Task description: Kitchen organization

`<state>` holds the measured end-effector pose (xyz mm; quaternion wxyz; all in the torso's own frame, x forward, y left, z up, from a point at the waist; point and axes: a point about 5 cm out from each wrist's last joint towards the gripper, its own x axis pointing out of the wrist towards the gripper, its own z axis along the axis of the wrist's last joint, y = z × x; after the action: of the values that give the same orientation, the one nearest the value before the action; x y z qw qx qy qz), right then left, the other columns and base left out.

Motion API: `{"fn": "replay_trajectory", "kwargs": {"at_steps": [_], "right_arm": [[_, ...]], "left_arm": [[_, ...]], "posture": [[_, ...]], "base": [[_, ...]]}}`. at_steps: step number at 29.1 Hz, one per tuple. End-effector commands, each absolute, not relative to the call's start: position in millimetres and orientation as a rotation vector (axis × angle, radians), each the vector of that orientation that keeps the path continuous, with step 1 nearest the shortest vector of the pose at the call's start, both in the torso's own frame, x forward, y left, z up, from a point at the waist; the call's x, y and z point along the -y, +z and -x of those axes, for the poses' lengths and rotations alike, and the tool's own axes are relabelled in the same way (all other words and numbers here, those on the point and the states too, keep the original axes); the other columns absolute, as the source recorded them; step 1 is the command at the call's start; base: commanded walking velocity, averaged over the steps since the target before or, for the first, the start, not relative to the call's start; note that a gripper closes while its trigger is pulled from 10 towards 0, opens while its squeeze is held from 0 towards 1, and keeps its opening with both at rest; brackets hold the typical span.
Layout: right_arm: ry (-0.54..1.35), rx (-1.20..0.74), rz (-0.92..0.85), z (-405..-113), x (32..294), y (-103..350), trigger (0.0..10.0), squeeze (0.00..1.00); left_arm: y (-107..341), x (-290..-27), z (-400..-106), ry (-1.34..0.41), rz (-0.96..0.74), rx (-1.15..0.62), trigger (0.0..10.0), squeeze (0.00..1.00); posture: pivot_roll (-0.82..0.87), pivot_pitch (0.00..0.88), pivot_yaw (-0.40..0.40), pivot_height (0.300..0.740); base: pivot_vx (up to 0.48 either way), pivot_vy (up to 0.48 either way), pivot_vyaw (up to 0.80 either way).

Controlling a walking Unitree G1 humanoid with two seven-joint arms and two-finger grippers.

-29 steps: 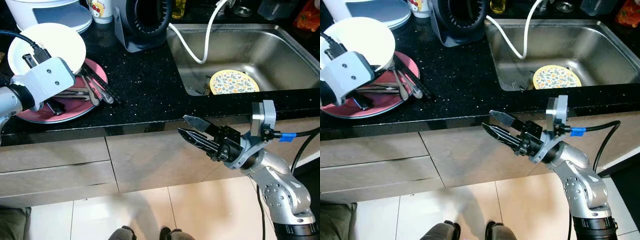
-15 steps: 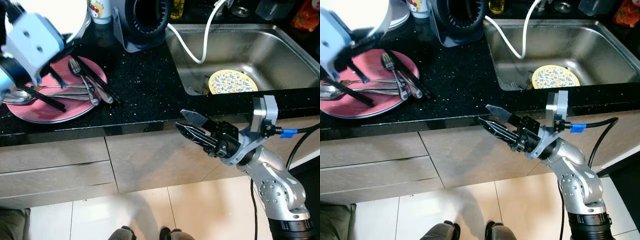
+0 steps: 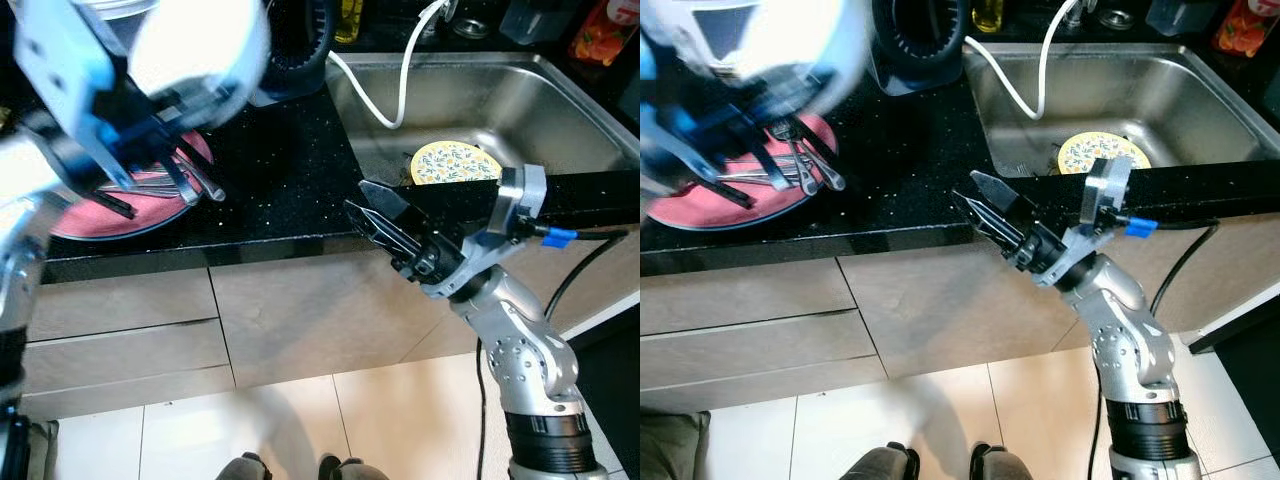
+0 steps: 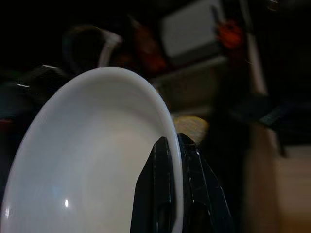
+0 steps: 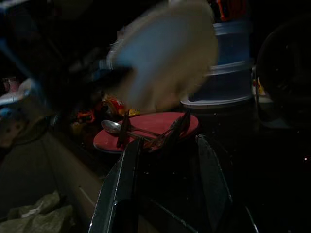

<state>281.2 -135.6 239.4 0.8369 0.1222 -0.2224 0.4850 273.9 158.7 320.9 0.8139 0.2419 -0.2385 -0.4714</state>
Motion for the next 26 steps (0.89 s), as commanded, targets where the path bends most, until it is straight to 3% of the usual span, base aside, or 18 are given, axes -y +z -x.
{"fn": "replay_trajectory", "kwargs": {"at_steps": [1, 4, 5, 6, 8, 11, 21, 22, 23, 24, 26], "right_arm": [[1.005, 0.471, -0.244, -282, 139, 238, 10.0, 0.00], [0.995, 0.471, -0.240, -284, 140, 239, 10.0, 0.00], [0.908, 0.486, -0.231, -293, 145, 247, 10.0, 0.00], [0.908, 0.486, -0.231, -293, 145, 247, 10.0, 0.00], [0.833, 0.487, -0.219, -302, 149, 253, 10.0, 0.00], [0.783, 0.460, -0.203, -308, 150, 254, 10.0, 0.00], [0.641, 0.341, -0.274, -328, 146, 252, 10.0, 0.00], [0.648, 0.344, -0.312, -329, 143, 253, 10.0, 0.74], [0.648, 0.344, -0.312, -329, 143, 253, 10.0, 0.74], [0.656, 0.351, -0.344, -329, 141, 255, 10.0, 1.00], [0.658, 0.349, -0.356, -330, 136, 257, 10.0, 1.00]], "left_arm": [[321, -154, -270, -1.024, -0.546, 0.530, 0.0, 0.00], [317, -150, -271, -1.031, -0.574, 0.516, 0.0, 0.00], [304, -146, -282, -0.968, -0.775, 0.467, 0.0, 0.00], [304, -146, -282, -0.968, -0.775, 0.467, 0.0, 0.00], [294, -148, -295, -0.879, -0.977, 0.442, 0.0, 0.00], [289, -148, -300, -0.835, -1.100, 0.442, 0.0, 0.00], [276, -137, -303, -0.808, -1.304, 0.513, 0.0, 0.00], [276, -136, -303, -0.809, -1.314, 0.527, 0.0, 0.00], [276, -136, -303, -0.809, -1.314, 0.527, 0.0, 0.00], [275, -134, -304, -0.809, -1.324, 0.539, 0.0, 0.00], [273, -132, -304, -0.814, -1.336, 0.551, 0.0, 0.00]], "posture": [[0.13, 0.123, -0.030, 0.740], [0.13, 0.125, -0.030, 0.740], [0.12, 0.127, -0.030, 0.740], [0.12, 0.127, -0.030, 0.740], [0.12, 0.128, -0.032, 0.740], [0.12, 0.128, -0.030, 0.740], [0.12, 0.131, -0.035, 0.740], [0.12, 0.132, -0.037, 0.740], [0.12, 0.132, -0.037, 0.740], [0.12, 0.132, -0.037, 0.740], [0.12, 0.133, -0.036, 0.740]], "base": [[0.000, 0.000, 0.00], [0.000, 0.000, 0.00], [0.000, 0.000, 0.00], [0.000, 0.000, 0.00], [0.000, 0.000, 0.00], [0.000, 0.000, 0.00], [0.000, 0.000, 0.00], [0.000, 0.000, 0.00], [0.000, 0.000, 0.00], [0.000, 0.000, 0.00], [0.000, 0.000, 0.00]]}}
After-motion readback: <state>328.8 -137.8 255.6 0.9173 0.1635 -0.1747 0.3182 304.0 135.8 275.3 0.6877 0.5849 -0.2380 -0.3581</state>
